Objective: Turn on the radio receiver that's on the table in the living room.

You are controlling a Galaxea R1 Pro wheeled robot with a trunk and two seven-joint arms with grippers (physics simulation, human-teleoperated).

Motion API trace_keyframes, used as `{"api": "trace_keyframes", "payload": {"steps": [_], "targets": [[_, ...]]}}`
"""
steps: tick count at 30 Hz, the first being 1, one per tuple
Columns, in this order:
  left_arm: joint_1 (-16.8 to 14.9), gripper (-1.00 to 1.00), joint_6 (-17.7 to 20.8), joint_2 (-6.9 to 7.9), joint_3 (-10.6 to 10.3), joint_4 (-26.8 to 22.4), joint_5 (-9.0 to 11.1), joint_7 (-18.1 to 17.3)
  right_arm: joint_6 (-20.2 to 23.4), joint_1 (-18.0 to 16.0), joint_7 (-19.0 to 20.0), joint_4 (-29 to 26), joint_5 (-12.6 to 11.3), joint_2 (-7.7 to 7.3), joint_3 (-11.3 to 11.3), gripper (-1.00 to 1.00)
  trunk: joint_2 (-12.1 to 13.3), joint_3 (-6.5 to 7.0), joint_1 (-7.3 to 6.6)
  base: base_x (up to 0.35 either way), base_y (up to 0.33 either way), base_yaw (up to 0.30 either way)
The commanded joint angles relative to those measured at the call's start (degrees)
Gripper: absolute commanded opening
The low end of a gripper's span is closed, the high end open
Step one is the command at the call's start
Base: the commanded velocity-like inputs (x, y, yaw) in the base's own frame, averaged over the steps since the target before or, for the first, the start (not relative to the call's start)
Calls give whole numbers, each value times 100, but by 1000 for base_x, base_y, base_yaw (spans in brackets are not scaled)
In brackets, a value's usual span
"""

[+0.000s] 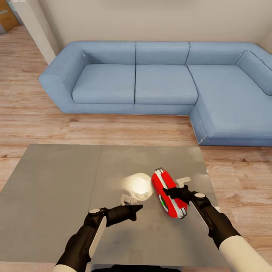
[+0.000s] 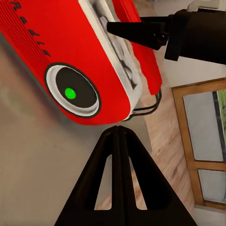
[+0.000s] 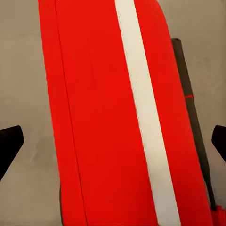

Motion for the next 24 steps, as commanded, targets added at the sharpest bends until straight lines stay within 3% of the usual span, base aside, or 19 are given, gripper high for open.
{"api": "trace_keyframes", "payload": {"steps": [1, 19, 21, 24], "targets": [[0, -100, 0, 0, 0, 0, 0, 0, 2, 0, 0, 0, 1, 0, 0, 100, 0, 0, 0, 0, 0, 0], [0, -100, 0, -1, 0, -11, 0, 2, 85, 0, 104, -189, 2, -39, 31, 100, 0, 0, 0, 0, 0, 0], [0, -100, 0, -1, 0, -22, 0, 9, 247, 0, 169, -520, 2, -71, 40, 100, 0, 0, 0, 0, 0, 0], [0, -100, 3, 1, 0, -59, -6, 12, 990, 0, 206, -1353, 4, -126, 38, 100, 0, 0, 0, 0, 0, 0]]}}
